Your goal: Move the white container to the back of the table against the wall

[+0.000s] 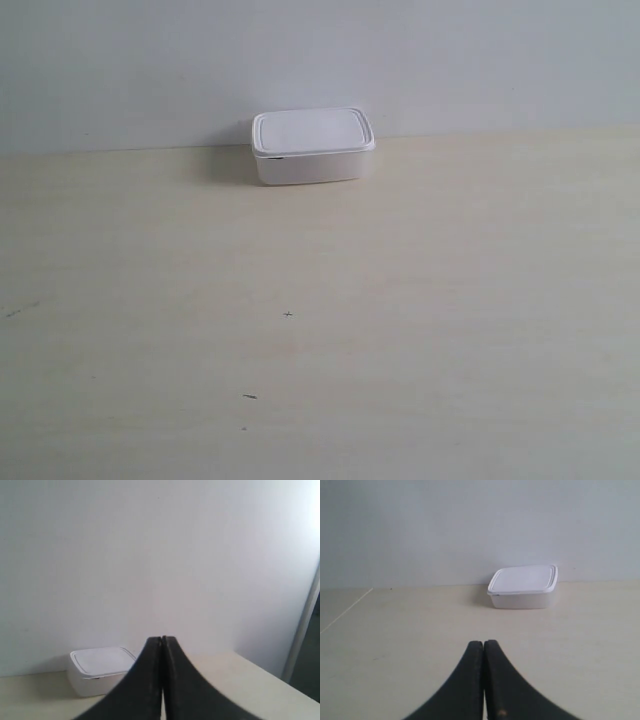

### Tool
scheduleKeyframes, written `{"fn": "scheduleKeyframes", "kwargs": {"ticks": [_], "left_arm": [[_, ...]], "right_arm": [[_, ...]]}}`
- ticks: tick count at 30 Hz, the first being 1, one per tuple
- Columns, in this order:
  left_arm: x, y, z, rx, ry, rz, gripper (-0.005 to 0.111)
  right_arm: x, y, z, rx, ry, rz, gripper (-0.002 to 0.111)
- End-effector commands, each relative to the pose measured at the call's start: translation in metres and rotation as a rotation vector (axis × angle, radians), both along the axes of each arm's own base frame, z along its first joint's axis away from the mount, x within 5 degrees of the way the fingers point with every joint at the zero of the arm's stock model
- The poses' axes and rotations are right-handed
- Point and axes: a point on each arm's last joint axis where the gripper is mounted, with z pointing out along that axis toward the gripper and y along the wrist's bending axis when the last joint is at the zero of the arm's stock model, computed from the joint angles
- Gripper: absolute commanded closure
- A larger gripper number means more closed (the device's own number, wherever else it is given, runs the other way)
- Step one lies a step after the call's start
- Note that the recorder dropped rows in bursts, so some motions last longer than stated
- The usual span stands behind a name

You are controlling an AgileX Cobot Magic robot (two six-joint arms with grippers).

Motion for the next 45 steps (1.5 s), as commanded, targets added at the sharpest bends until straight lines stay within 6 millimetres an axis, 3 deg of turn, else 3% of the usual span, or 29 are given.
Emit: {"fn": "scheduleKeyframes", "kwargs": {"ticks": [1, 21, 26, 33, 40, 45], "left_arm": [[-0.002, 0.002, 0.001, -0.056, -0.007, 0.004, 0.107], [-0.004, -0.004, -0.005, -0.037, 0.062, -0.071, 0.107], [-0.005, -0.007, -0.007, 0.312, -0.078, -0.050, 0.107], [-0.005, -0.007, -0.007, 0.357, -0.101, -0.045, 0.107], [-0.006, -0.009, -0.006, 0.692, -0.285, -0.001, 0.107], [-0.006, -0.009, -0.006, 0.646, -0.261, -0.008, 0.107]], "right_arm": [[0.004, 0.000, 0.007, 0.058, -0.072, -0.027, 0.108], [0.005, -0.001, 0.010, 0.078, -0.099, -0.037, 0.108], [0.005, -0.001, 0.010, 0.078, -0.099, -0.037, 0.108], [0.005, -0.001, 0.010, 0.078, -0.099, -0.037, 0.108], [0.005, -0.001, 0.010, 0.078, -0.099, -0.037, 0.108], [-0.004, -0.005, 0.014, 0.082, -0.144, -0.037, 0.108]]}}
